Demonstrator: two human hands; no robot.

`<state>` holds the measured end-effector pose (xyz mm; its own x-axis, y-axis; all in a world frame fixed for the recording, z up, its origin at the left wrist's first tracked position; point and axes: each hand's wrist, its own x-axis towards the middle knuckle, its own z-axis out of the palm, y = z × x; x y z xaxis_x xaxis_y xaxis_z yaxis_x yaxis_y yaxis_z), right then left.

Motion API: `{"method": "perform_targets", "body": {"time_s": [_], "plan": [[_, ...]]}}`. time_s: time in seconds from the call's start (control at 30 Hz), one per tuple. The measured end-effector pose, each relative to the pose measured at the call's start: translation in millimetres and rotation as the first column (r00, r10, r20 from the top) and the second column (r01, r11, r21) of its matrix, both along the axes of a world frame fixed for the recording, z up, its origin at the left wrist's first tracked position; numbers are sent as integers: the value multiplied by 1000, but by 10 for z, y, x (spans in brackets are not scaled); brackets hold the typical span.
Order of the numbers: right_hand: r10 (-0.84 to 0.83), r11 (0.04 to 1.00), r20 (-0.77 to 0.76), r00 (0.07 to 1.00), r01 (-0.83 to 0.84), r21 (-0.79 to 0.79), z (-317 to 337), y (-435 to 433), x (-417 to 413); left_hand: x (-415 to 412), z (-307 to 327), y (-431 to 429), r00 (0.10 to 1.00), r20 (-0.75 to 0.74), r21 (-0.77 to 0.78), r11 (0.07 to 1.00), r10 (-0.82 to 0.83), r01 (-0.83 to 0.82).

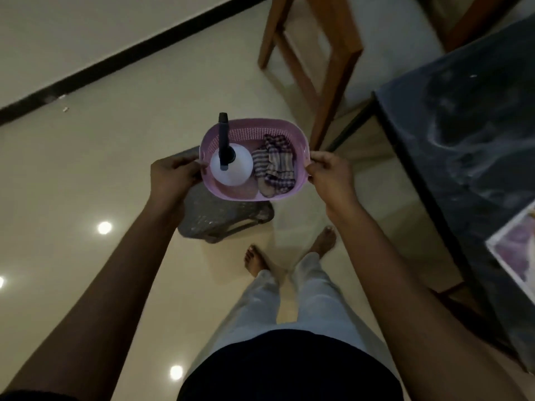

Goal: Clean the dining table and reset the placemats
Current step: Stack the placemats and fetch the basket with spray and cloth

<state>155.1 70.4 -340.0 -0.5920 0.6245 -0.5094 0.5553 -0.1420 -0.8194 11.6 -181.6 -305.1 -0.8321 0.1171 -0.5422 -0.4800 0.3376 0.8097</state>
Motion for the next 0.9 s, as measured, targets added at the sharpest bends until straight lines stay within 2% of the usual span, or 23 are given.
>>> {"method": "perform_targets", "body": {"time_s": [0.2,0.4,0.67,0.9], "plan": [[-257,958,-122,959,270,96,884,1040,742,118,655,1529,965,-63,113,959,-254,260],[-481,847,-157,863,503,170,1198,2211,1361,405,990,3103,893,-108,192,872,-437,449],[-534,819,-52,844,532,217,1213,3364,1726,750,1004,4488,805,-67,75,802,-589,593],[-546,826,8,838,537,172,1099,3577,1759,760,896,4826,794,-14,55,793,-608,607]]}}
